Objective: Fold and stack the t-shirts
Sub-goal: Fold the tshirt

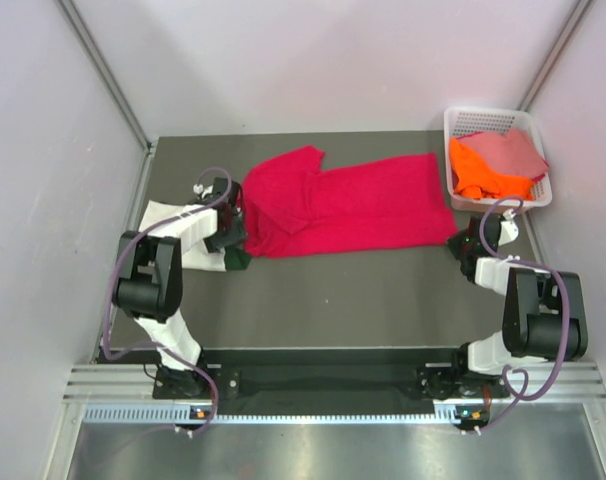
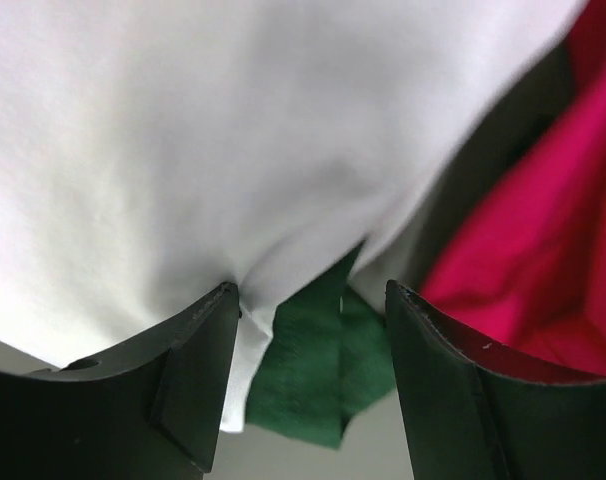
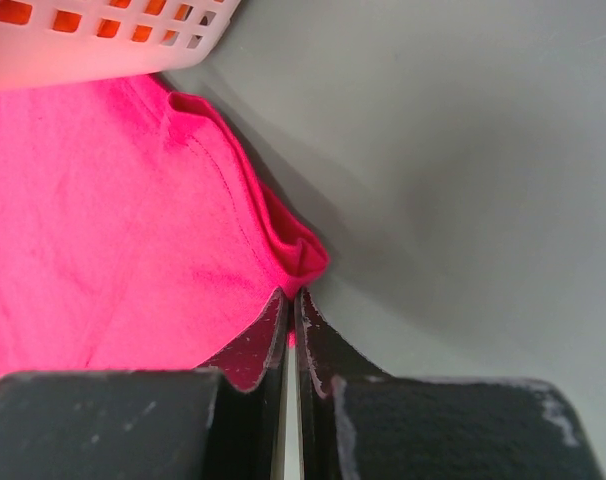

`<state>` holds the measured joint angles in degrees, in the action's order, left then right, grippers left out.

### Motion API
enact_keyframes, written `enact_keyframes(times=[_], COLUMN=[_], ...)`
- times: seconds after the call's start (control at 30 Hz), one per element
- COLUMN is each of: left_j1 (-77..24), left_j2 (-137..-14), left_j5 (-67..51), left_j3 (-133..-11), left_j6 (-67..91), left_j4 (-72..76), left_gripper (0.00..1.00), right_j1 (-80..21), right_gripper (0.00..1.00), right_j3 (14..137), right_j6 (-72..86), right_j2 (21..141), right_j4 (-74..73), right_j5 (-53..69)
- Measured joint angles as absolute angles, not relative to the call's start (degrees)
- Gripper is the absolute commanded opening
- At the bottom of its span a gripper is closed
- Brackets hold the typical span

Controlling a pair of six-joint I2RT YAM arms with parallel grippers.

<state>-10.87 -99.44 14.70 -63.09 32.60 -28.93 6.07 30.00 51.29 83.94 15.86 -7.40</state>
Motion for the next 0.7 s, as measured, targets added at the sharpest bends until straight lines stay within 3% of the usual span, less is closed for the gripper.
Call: enact_keyframes(times=[0.17, 0.3, 0.7], left_j1=[-10.41, -6.7, -1.21], left_j2=[-103.46, -103.18, -97.21], left_j5=[19.18, 18.0, 15.46], left_j3=[-66.02, -65.71, -60.53], left_j6=[33.06, 34.5, 36.07], left_j4=[-30.96, -30.35, -27.62], left_gripper=[0.64, 0.63, 0.7], right_j1=[6.13, 6.15, 6.11], right_gripper=[0.06, 0.41, 0.45], right_j3=[30.0, 29.74, 28.95], right_j6=[50.59, 49.34, 49.21], right_j2=[83.94, 83.7, 85.01], right_j4=[16.14, 17.39, 20.01], right_j5=[-6.44, -4.75, -1.93])
